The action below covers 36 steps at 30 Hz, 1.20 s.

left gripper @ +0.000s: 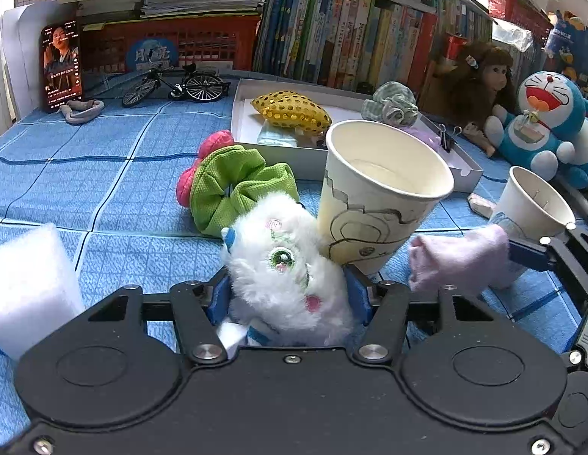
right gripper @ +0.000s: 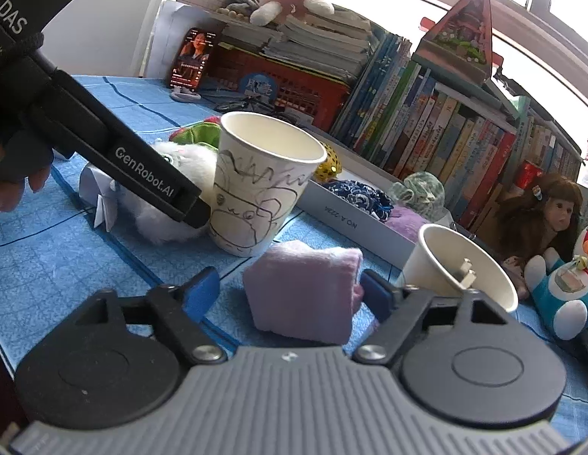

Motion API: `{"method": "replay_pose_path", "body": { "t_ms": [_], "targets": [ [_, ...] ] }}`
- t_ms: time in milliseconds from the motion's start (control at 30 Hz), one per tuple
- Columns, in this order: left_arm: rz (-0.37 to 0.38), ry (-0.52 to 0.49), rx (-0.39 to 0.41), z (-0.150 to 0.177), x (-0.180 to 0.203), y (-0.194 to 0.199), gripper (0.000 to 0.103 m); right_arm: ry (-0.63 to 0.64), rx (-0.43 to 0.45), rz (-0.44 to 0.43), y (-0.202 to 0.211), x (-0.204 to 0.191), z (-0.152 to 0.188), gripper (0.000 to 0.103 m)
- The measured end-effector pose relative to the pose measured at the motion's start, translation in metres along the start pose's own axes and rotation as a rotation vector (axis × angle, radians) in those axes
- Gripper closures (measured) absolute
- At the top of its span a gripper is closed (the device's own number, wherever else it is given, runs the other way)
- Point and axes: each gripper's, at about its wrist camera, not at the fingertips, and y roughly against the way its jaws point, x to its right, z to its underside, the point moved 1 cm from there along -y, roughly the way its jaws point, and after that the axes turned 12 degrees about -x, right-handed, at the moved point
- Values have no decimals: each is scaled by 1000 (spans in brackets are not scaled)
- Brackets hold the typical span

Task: Organize soft objects
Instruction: 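Grasp the white plush with the left gripper while the right gripper grasps the pink sock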

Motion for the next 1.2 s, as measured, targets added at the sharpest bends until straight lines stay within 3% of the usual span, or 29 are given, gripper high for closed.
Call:
{"method": "replay_pose_path", "body": {
  "t_ms": [133, 333, 500, 567, 1000, 1067, 1100, 1200],
  "targets": [
    [13, -12, -3, 5, 1, 7, 45, -22, 9, 5, 3, 3, 0, 52],
    [22, -27, 2, 11, 4, 19, 46, -73, 25, -23, 11, 9, 2, 70],
    [27, -34, 18, 12, 7, 33, 46, -92, 45, -44, 23, 12, 3, 76],
    [27, -38, 25, 13, 9, 38, 46, -98, 55, -40, 28, 13, 3, 87],
    [17, -42, 44, 17, 16, 58, 46, -148, 77, -52, 47, 24, 8, 89],
    [15, -40, 44, 19, 15, 61, 46, -165, 65, -57, 48, 25, 12, 79],
    [13, -39, 44, 20, 15, 61, 46, -176, 60, -63, 48, 26, 15, 65],
    [12, -32, 40, 21, 14, 62, 46, -199, 48, -62, 48, 25, 20, 61]
  ]
}}
